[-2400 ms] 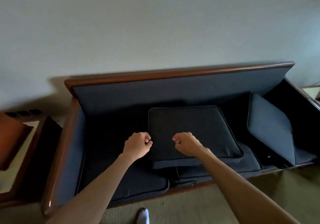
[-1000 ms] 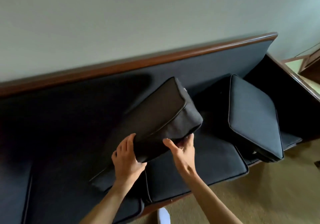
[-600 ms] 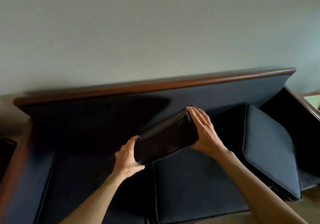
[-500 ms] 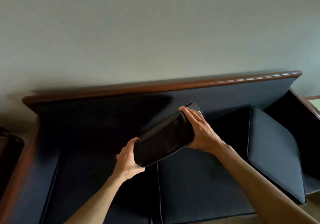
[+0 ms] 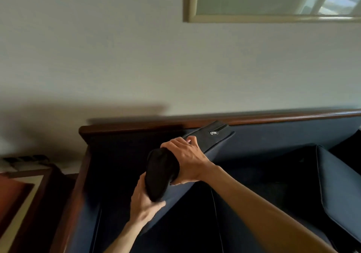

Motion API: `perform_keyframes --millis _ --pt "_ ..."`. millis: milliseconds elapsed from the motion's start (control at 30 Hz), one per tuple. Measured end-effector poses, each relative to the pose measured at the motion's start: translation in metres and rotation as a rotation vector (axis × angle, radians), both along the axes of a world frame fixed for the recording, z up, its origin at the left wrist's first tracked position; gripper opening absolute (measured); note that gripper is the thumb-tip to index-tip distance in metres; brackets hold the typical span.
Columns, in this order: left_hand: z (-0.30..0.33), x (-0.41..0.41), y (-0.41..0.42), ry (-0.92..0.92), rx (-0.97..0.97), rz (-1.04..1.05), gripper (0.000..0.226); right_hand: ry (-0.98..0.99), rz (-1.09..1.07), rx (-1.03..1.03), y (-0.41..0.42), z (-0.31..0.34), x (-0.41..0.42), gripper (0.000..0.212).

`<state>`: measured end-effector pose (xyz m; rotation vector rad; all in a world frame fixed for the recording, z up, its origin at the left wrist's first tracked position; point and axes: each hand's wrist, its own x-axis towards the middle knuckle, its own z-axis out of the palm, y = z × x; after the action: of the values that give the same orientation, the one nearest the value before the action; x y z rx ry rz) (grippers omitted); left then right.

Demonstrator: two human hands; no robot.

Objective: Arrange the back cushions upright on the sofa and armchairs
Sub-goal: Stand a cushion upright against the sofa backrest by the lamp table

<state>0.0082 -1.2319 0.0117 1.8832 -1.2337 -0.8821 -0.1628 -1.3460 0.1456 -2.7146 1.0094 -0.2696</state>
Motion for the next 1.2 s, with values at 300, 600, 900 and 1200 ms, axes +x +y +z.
perform_keyframes --millis 300,600,900,1200 --pt "0.070 0.079 -0.012 -0.257 -0.003 -0.110 0.102 -0.082 -0.152 0.196 -0.029 0.038 0.035 0.102" --pt "0.067 0.068 -0.033 -0.312 0.108 -0.182 0.110 -0.147 -0.190 0.404 -0.044 0.012 0.018 0.126" --pt "0.050 0.081 -0.037 -0.433 0.139 -0.185 0.109 0.053 -0.116 0.253 -0.060 0.021 0.024 0.120" --pt "0.038 0.072 -0.049 -0.689 0.216 -0.307 0.099 0.046 -0.312 0.465 -0.061 -0.043 -0.012 0.105"
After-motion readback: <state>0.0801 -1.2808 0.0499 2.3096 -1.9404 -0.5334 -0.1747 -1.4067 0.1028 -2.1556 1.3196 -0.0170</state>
